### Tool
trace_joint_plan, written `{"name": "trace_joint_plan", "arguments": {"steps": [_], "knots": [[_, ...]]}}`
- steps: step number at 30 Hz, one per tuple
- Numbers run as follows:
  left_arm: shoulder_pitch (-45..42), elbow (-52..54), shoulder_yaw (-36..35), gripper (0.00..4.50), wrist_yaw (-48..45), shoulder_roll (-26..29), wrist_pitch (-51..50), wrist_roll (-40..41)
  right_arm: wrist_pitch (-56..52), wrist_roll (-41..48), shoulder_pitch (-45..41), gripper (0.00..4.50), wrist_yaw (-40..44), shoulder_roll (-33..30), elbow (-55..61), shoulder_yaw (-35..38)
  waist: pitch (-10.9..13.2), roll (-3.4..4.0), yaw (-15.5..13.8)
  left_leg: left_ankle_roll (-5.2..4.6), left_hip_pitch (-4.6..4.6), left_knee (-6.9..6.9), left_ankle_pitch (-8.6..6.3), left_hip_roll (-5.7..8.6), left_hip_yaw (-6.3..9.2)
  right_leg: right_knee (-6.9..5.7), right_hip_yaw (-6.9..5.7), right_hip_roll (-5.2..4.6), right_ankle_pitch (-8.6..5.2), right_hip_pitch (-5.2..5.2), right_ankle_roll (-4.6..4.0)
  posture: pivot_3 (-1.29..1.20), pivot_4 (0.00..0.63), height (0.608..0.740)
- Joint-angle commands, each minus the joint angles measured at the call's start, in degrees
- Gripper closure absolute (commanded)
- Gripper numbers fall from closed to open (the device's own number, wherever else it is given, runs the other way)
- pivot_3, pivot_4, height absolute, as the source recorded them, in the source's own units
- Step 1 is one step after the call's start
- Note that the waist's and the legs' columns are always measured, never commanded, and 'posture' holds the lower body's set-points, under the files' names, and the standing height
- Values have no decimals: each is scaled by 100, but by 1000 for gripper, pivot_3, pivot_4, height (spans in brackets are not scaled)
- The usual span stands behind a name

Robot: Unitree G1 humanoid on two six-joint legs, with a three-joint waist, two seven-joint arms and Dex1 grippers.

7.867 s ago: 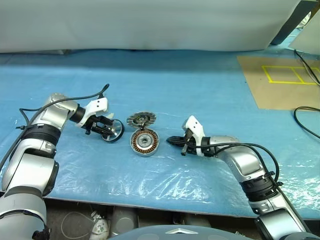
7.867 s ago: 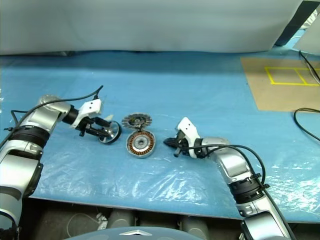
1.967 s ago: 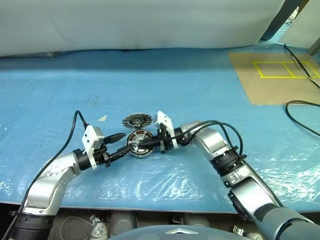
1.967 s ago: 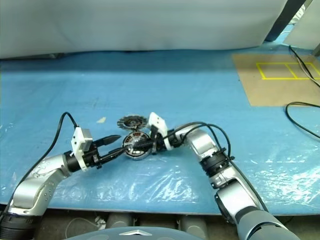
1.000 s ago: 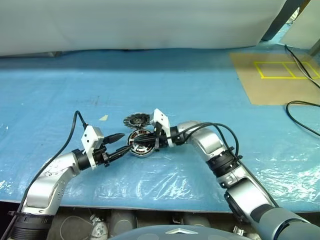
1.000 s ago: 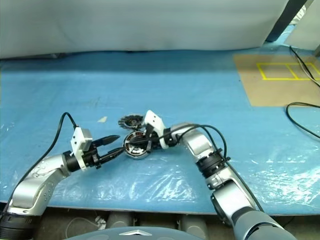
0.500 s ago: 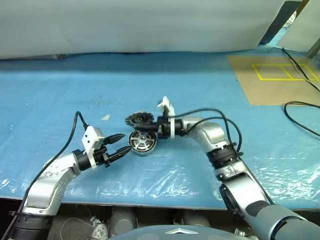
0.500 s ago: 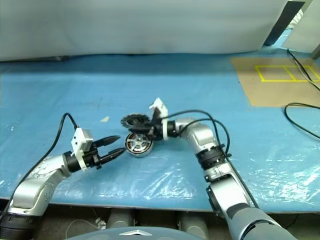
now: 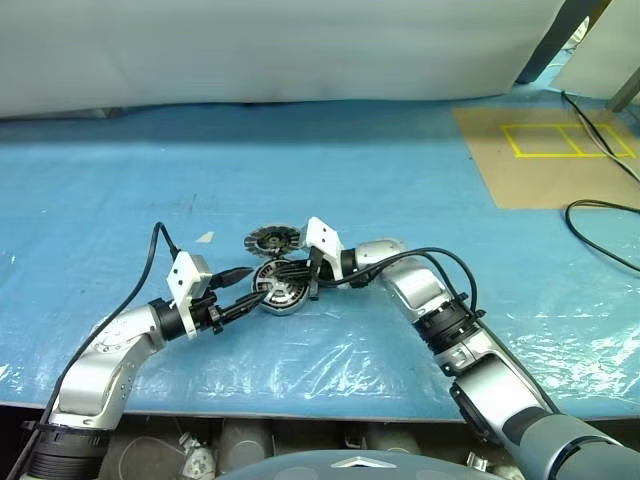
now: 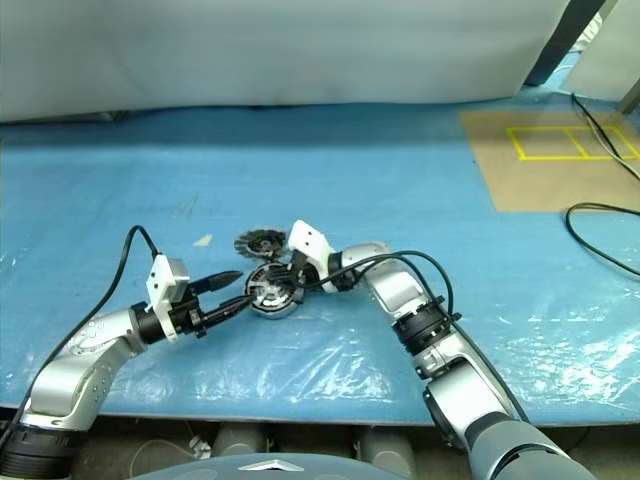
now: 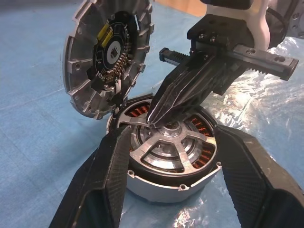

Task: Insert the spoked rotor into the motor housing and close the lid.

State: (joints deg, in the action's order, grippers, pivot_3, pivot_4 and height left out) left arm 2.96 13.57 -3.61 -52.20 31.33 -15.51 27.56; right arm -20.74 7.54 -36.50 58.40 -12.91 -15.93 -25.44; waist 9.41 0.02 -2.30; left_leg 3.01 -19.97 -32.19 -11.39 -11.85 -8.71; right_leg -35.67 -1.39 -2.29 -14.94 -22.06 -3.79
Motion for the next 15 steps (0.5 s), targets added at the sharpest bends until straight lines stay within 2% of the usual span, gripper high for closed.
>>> {"name": "trace_joint_plan", "arguments": {"steps": [1, 5, 8, 10, 12, 14, 15], "knots": [[-1, 61, -33, 1606, -2, 25, 67, -18, -350, 164, 126, 4500, 138, 53, -35, 80, 0, 0, -6, -1, 1, 0, 0, 0, 0, -1, 4, -5, 0, 0, 0, 0, 150, 740], [5, 56, -17, 1606, -12, 29, 76, -34, -1453, 1404, -145, 4500, 50, 496, 190, 1222, 1, 1, -14, -7, -11, -4, 5, 1, -3, -3, 7, -5, 2, -10, -1, 0, 150, 740], [12, 58, -24, 1606, 5, 8, 75, -29, -1988, 1942, -304, 4500, 32, 648, 462, 1632, 1, 1, -14, -8, -29, -2, 6, 0, -2, -5, 6, -1, 3, -27, -1, 0, 150, 740], [13, 60, -22, 1606, 3, 6, 74, -27, -1862, 1744, -272, 4500, 63, 597, 593, 1389, 0, 0, -22, -9, -40, -2, 6, 0, -2, -6, 1, -1, 5, -34, 1, 0, 150, 740], [8, 62, -23, 1606, 5, -2, 64, -12, -1203, 872, -122, 4500, 104, 292, 568, 513, -1, -1, -23, -7, -44, 0, 6, 0, -1, -5, -4, -1, 16, -35, 20, 0, 150, 740], [4, 68, -22, 1606, 3, -4, 56, -5, -262, -371, -42, 4500, -315, 13, -25, -464, -1, -2, -23, -4, -43, 4, 4, 1, 1, -3, -7, -2, 17, -33, 22, 0, 150, 740], [3, 71, -16, 1606, 5, -5, 52, -5, -74, -635, -15, 4500, -497, 18, -362, -636, 0, -1, -17, -2, -43, 4, 4, 1, 2, -2, -8, -2, 17, -33, 22, 0, 150, 740]]}}
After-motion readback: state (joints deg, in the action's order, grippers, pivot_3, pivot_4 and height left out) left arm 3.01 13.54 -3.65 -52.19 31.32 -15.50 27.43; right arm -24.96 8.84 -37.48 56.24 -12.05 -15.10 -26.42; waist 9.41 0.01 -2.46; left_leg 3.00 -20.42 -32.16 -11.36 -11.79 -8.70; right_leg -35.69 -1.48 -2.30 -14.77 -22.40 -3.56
